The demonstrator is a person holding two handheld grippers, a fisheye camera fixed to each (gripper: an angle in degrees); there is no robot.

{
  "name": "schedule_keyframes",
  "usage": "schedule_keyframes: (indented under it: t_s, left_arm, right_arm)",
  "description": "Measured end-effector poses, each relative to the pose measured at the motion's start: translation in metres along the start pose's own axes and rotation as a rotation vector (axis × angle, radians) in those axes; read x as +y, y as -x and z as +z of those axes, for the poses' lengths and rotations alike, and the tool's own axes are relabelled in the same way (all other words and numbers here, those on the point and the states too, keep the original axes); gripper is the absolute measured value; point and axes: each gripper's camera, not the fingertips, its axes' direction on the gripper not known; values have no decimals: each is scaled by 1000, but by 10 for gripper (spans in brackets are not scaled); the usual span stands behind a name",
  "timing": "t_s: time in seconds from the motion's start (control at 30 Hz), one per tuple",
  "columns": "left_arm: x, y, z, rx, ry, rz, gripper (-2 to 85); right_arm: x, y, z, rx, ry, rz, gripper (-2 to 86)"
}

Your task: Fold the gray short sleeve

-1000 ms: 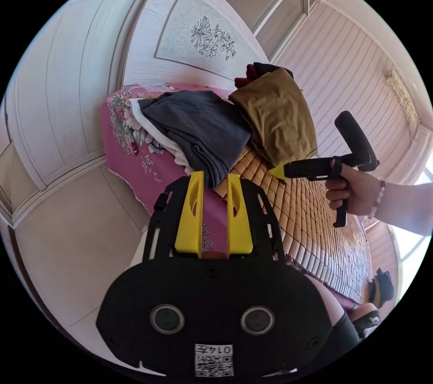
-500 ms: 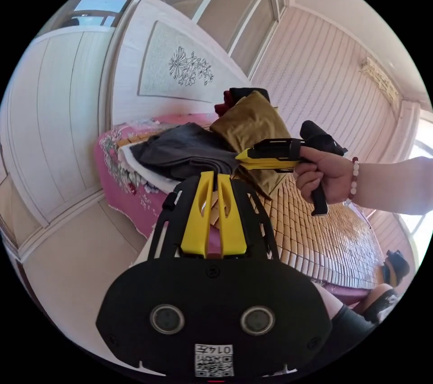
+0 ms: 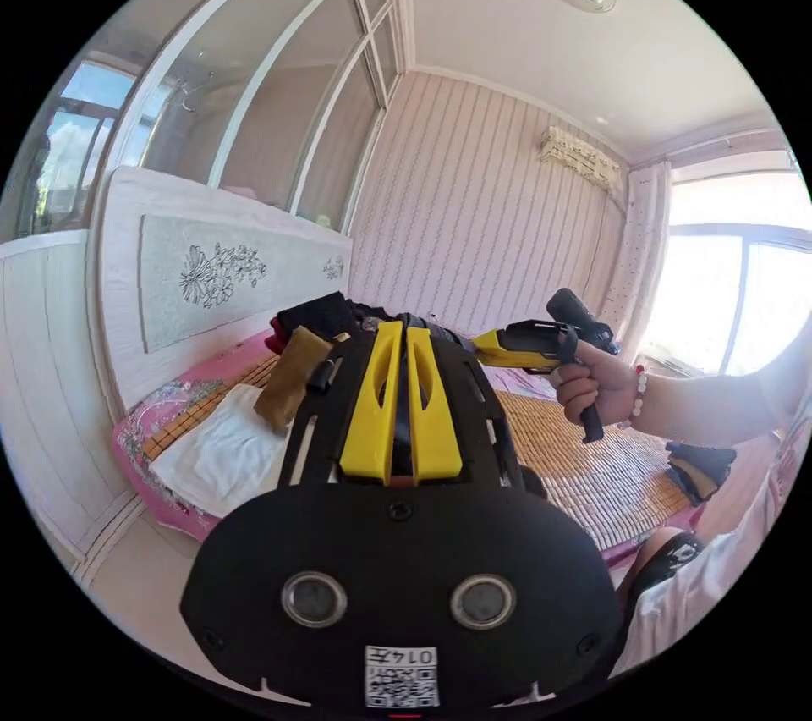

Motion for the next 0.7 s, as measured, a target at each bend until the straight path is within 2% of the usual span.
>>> schedule_keyframes:
  t_s: [0.13,0.33,0.43,0.5,0.57,0.6,0.7]
  left_arm:
    - [-33,-65,30,72,-10,121,-10]
    - [-78,-148,113,233,-49,194,-9]
    - [-93,-180,188,323,-1,149,-3]
    - [-77,-196,273,442,173,45,12]
    - [-42,-205,328,471,318,-20,45]
    - [-11,-208,353,454,422,-76,56]
    - [64,-216,368,400,540,-99,65]
  right_arm:
    - [53,25,-125,20,-218,-53,0]
    - [192,68,-277,308,-540,-112,1]
    - [271,65,-308,437,-634,41,6]
    - [315,44,-313,556,-629,247,12]
    - [365,5,-308,662,-506,534,28]
    - [376,-2,-306,661,-479,578,33]
    - [400,-13,-302,722,-387,672,65]
